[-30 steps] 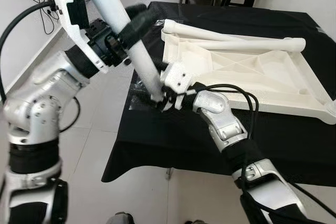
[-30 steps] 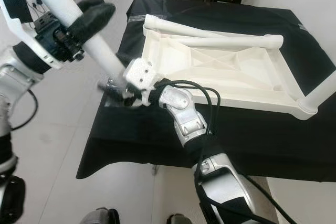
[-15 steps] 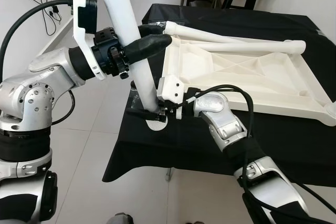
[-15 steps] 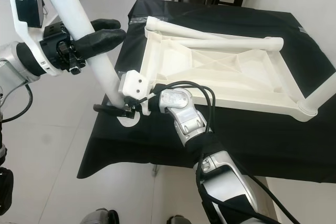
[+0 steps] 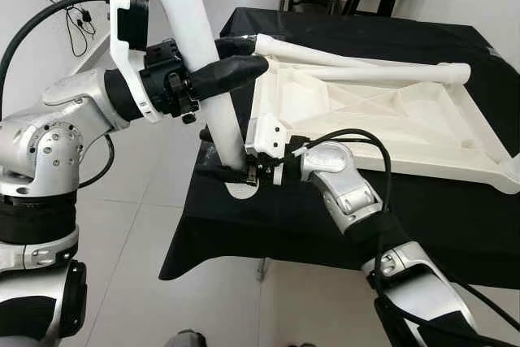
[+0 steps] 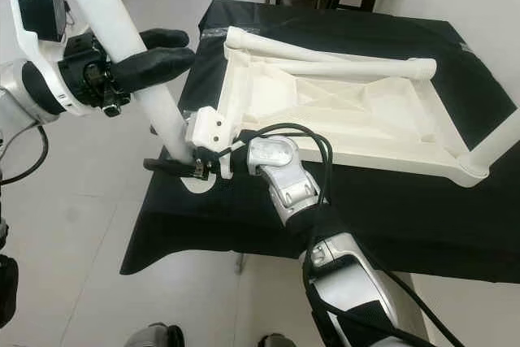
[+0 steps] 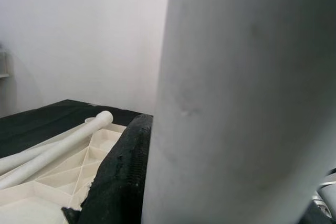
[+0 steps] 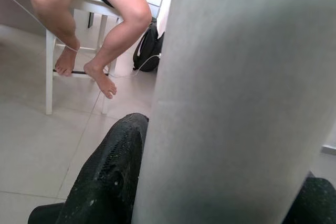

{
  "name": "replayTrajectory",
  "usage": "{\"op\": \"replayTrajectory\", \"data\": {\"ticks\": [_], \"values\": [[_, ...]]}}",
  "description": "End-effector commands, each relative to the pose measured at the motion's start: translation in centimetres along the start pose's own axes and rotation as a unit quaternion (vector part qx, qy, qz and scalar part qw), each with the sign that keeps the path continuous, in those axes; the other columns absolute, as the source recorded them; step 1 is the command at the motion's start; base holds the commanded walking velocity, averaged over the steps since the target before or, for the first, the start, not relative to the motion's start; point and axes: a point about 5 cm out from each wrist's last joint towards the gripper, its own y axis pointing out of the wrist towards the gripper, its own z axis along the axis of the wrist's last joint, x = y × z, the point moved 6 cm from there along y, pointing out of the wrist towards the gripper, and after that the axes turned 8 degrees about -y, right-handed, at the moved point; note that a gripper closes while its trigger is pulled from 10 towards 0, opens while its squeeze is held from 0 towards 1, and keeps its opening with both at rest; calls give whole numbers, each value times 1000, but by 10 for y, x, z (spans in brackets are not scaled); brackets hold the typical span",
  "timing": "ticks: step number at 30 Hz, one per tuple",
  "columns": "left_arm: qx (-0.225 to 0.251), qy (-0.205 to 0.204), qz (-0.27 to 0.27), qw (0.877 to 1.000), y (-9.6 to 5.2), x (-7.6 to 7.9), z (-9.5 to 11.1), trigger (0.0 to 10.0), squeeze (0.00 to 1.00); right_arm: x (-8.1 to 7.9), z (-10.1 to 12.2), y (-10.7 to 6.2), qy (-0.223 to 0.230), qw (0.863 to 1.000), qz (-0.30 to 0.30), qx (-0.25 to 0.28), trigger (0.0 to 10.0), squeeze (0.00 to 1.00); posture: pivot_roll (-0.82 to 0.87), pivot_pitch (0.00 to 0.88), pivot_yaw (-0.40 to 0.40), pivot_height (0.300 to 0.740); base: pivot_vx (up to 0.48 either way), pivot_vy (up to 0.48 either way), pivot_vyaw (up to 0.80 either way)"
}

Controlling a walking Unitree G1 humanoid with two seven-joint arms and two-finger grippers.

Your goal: Building children table

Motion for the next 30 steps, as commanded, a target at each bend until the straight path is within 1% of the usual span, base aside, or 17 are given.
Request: {"op": "replayTrajectory", "data": {"ticks": [1, 3, 4, 5, 6, 7, 8, 9, 10, 16, 19, 21, 22, 24, 25, 27, 30], "values": [[6, -51, -201, 978, 28, 57, -4, 0, 0, -2, 6, 16, -29, 999, 14, -7, 0, 0, 50, 76, -52, 740, 0, 0, 0], [6, -41, -194, 980, 29, 55, -4, 157, 0, 0, 5, 16, -28, 1000, 8, -10, 0, 0, 50, 76, -52, 740, 0, 0, 0], [7, -41, -187, 981, 30, 53, -5, 10000, 0, 1, 4, 16, -28, 1000, 3, -11, 0, 0, 49, 76, -54, 740, 0, 0, 0], [9, -41, -181, 983, 31, 52, -4, 10000, 0, 2, 4, 16, -27, 1000, -2, -12, 0, 0, 48, 77, -53, 740, 0, 0, 0], [13, -43, -172, 984, 32, 49, -4, 10000, 161, 4, 3, 16, -26, 1000, -10, -13, 0, 0, 47, 78, -52, 740, 0, 0, 0], [13, -43, -172, 984, 32, 49, -4, 10000, 161, 4, 3, 16, -26, 1000, -10, -13, 0, 0, 47, 78, -52, 740, 0, 0, 0], [18, -42, -162, 986, 33, 46, -2, 10000, 271, 7, 3, 15, -25, 999, -20, -14, 0, 0, 47, 78, -52, 740, 0, 0, 0], [18, -42, -162, 986, 33, 46, -2, 10000, 271, 7, 3, 15, -25, 999, -20, -14, 0, 0, 47, 78, -52, 740, 0, 0, 0], [42, -30, -119, 992, 30, 32, 5, 10000, 1000, 20, 2, 13, -17, 998, -62, -17, 0, 0, 45, 81, -48, 740, 0, 0, 0], [82, 0, -11, 997, 8, -4, 21, 10000, 1000, 51, -6, -1, 15, 986, -162, -32, 0, 0, 49, 94, -51, 740, 0, 0, 0], [96, 11, 29, 995, -1, -16, 28, 10000, 1000, 61, -9, -7, 27, 980, -195, -37, 0, 0, 50, 100, -50, 740, 0, 0, 0], [118, 27, 82, 989, -15, -30, 39, 10000, 1000, 72, -13, -16, 41, 971, -233, -41, 0, 0, 51, 109, -51, 740, 0, 0, 0], [118, 27, 82, 989, -15, -30, 39, 10000, 1000, 72, -13, -16, 41, 971, -233, -41, 0, 0, 51, 109, -51, 740, 0, 0, 0], [159, 54, 182, 969, -42, -54, 59, 10000, 1000, 85, -17, -26, 56, 957, -281, -47, 0, 0, 53, 126, -60, 740, 0, 0, 0], [159, 54, 182, 969, -42, -54, 59, 10000, 1000, 85, -17, -26, 56, 957, -281, -47, 0, 0, 53, 126, -60, 740, 0, 0, 0], [187, 64, 222, 955, -57, -62, 71, 10000, 1000, 90, -17, -29, 62, 951, -300, -46, 0, 0, 53, 138, -64, 740, 0, 0, 0], [201, 67, 230, 950, -61, -61, 77, 10000, 1000, 92, -17, -30, 64, 948, -309, -45, 0, 0, 53, 138, -64, 740, 0, 0, 0]]}}
